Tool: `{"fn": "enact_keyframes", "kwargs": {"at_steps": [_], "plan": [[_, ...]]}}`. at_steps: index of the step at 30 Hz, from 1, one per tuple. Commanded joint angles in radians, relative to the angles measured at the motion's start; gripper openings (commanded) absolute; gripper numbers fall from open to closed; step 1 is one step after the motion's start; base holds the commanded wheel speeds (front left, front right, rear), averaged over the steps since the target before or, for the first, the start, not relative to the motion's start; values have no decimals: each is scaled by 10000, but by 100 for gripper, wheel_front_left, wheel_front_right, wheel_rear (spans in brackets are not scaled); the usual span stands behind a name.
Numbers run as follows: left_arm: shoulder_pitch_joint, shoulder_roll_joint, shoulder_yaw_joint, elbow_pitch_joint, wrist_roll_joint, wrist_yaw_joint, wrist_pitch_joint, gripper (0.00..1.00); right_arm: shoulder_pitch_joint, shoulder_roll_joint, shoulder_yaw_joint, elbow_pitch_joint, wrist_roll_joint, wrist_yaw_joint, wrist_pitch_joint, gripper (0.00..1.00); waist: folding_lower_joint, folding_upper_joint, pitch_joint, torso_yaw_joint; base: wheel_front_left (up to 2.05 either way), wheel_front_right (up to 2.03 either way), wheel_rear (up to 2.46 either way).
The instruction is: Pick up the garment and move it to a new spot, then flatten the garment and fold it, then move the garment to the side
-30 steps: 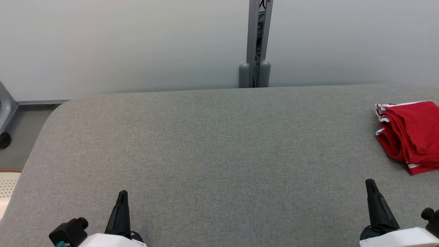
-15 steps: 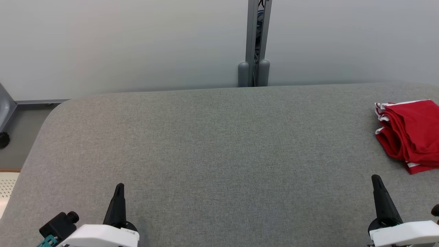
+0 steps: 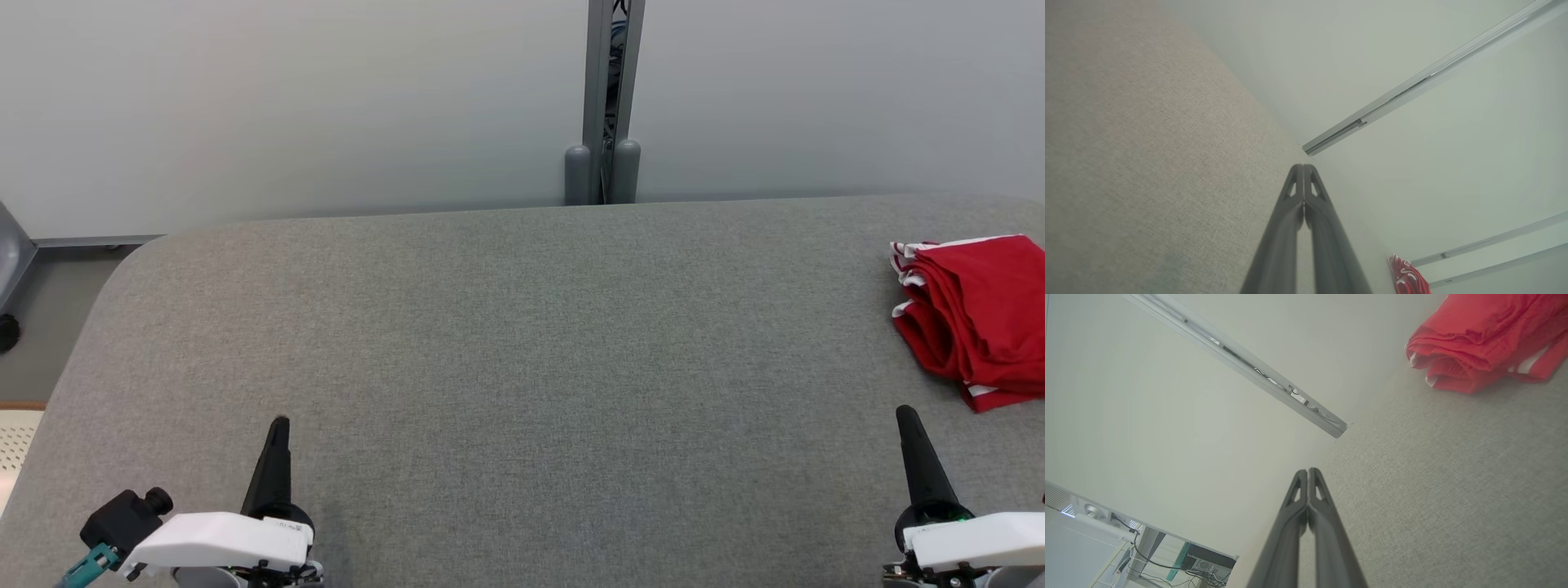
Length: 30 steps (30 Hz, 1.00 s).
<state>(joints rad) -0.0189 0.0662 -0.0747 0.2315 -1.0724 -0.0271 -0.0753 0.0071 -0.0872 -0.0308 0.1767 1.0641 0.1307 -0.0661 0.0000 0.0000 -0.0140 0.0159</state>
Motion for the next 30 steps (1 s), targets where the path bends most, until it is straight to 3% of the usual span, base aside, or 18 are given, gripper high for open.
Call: {"fn": "enact_keyframes", "kwargs": {"at_steps": [1, 30], "plan": [[-347, 68, 99, -45, -329, -113, 54, 0, -248, -92, -100, -39, 334, 1, 96, 0, 0, 0, 4, -3, 0, 0, 0], [-1062, 39, 512, 411, -2977, -594, 741, 0, -709, -97, -564, 347, 3132, 1, 883, 0, 0, 0, 79, -71, 0, 0, 0]]}}
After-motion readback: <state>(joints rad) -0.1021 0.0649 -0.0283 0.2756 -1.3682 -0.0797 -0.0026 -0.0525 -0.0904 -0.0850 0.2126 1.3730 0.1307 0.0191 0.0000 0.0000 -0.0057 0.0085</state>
